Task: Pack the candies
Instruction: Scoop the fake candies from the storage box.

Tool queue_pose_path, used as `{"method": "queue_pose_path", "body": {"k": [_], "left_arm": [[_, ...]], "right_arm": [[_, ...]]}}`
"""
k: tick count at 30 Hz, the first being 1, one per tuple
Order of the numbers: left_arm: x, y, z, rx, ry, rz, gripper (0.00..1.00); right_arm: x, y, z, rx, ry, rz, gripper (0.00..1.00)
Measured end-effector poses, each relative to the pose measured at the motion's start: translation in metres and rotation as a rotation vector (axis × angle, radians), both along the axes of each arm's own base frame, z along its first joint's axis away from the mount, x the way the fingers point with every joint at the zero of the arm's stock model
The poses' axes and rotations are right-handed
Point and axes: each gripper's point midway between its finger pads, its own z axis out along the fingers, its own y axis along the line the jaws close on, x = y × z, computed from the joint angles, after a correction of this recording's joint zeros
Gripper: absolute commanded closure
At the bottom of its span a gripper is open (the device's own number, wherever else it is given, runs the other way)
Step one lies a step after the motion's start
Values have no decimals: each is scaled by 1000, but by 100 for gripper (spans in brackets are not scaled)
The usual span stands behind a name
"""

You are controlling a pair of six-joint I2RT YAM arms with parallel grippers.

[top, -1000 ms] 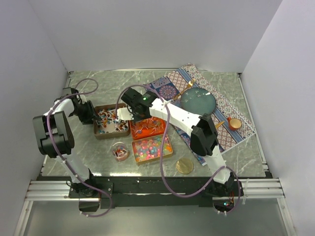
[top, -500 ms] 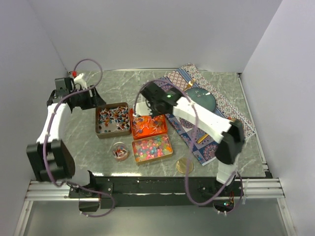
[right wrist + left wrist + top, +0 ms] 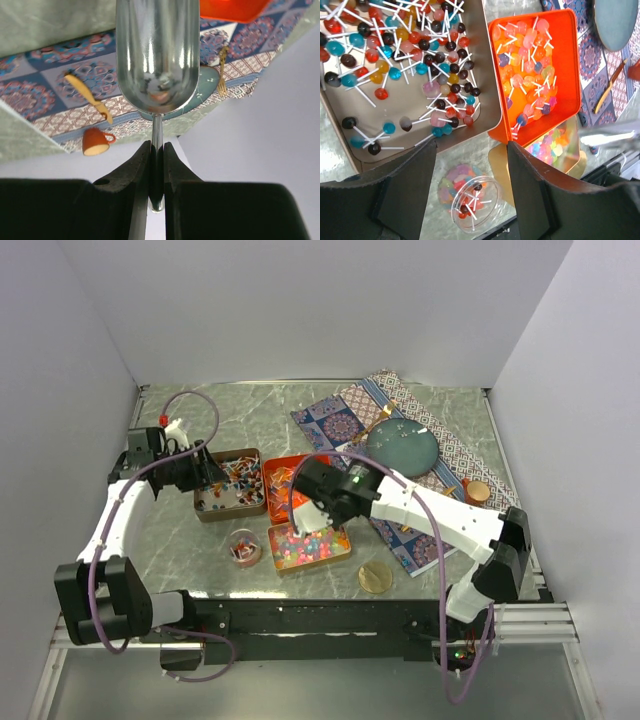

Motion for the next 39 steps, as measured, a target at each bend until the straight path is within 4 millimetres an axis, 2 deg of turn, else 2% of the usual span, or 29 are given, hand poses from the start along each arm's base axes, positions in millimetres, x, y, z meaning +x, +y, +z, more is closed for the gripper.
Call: {"method": "queue_pose_path", "body": {"k": [6, 12, 16, 26, 32, 39], "left_arm": [[-12, 0, 11, -6, -46, 39, 35], [-19, 0, 17, -3, -77, 57, 35], [-20, 0, 21, -4, -92, 66, 35], [-20, -2, 21, -13, -91, 67, 35], [-17, -2, 23, -22, -100, 76, 35], [-16, -3, 21, -26, -102, 79, 35]], "right_arm": [[-21, 11, -6, -58, 1, 78, 100], [-30, 25, -24, -128, 18, 121, 100], [-34, 26, -36, -181, 22, 130, 100], [-35, 7, -56, -322, 18, 122, 100], [-31, 10, -67, -374, 10, 103, 100], [-27, 19, -68, -409, 7, 67, 100]]}}
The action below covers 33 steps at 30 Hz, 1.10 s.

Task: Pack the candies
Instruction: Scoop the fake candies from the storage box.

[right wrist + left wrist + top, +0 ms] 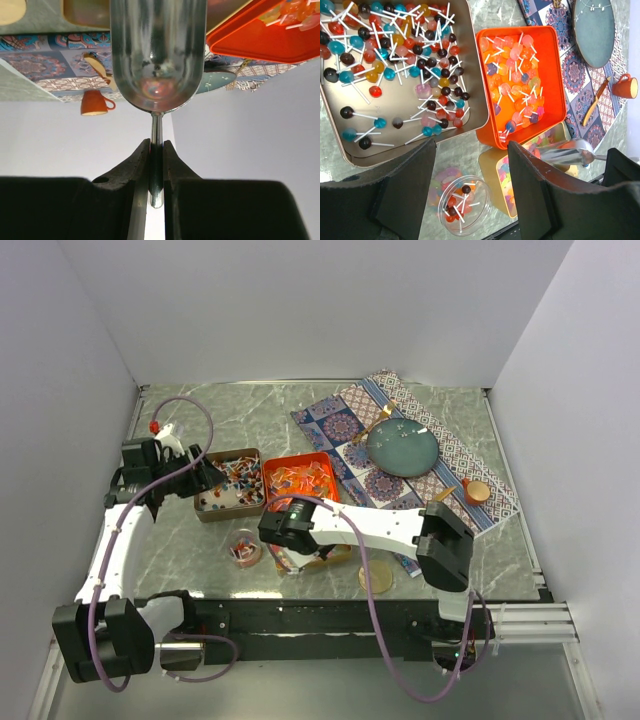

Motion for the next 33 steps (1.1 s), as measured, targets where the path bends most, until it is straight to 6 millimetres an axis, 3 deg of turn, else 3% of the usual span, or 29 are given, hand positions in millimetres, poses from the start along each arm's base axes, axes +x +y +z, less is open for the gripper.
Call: {"method": "queue_pose_path", "body": {"k": [4, 13, 23, 33], "left_arm": [[0, 0, -2, -2, 1, 2, 35], [-1, 0, -6, -5, 9, 6, 35], [-1, -1, -6, -4, 9, 3, 35], [2, 2, -12, 8, 25, 18, 35]], "right_arm": [[-1, 11, -2, 40, 17, -22, 100], [-7, 5, -7, 60, 33, -75, 100], [-47, 20, -51, 203, 258, -193, 100], [-53, 45, -75, 245, 326, -232, 100]]}}
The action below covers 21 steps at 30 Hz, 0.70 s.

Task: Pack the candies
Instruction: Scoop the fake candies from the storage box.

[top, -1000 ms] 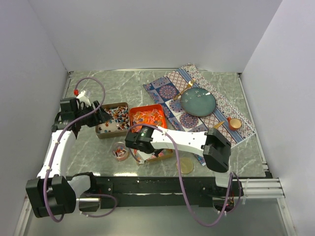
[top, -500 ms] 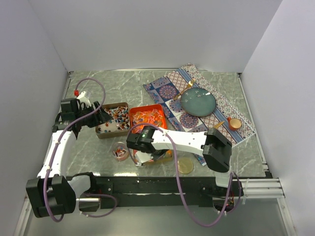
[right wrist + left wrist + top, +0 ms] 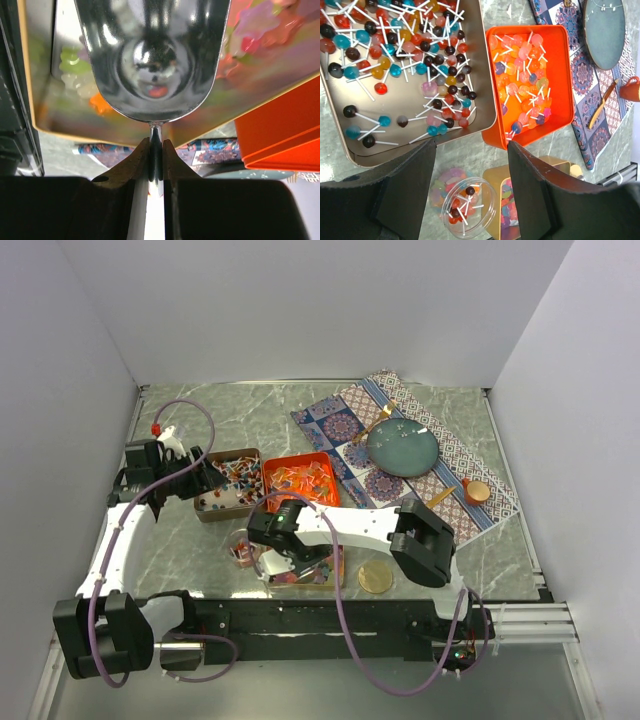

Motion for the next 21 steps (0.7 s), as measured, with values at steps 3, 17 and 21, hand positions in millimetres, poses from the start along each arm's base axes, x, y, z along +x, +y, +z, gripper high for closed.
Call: {"method": "queue_pose_path", "body": {"k": [3, 17, 21], "left_arm": [[0, 1, 0, 5, 1, 5, 35], [1, 6, -3, 26, 4, 24, 35], [2, 7, -4, 35, 4, 29, 35]], "right_arm": [[-2, 4, -1, 22, 7, -17, 100], [-17, 39, -17, 158, 104, -113, 100], [-23, 36, -31, 188, 159, -158, 100]]}}
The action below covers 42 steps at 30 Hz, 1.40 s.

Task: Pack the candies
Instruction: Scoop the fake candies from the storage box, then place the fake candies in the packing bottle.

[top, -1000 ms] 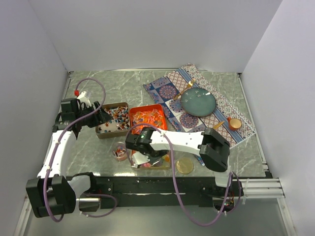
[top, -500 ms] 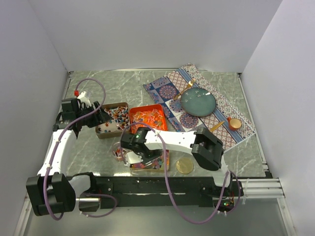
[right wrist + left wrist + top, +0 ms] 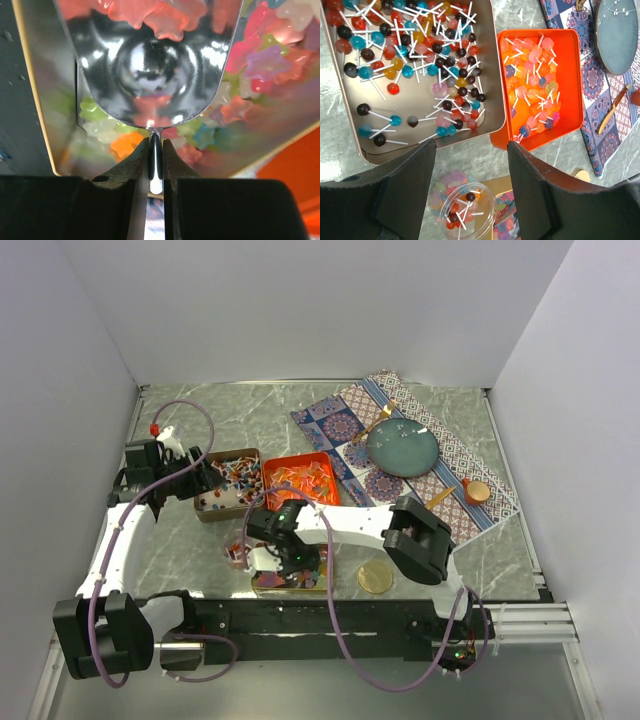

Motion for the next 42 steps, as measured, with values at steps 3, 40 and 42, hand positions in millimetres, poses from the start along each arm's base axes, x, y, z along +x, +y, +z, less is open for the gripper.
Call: {"method": "queue_pose_path", "body": {"k": [3, 40, 42], "left_arm": [[1, 2, -1, 8, 2, 7, 35], [11, 33, 5, 7, -7, 106, 35], [11, 34, 8, 9, -16, 109, 35]], "right_arm": [[-2, 3, -4, 50, 59, -38, 100], [89, 23, 97, 308, -155, 22, 100], [96, 22, 95, 264, -184, 33, 100]]}}
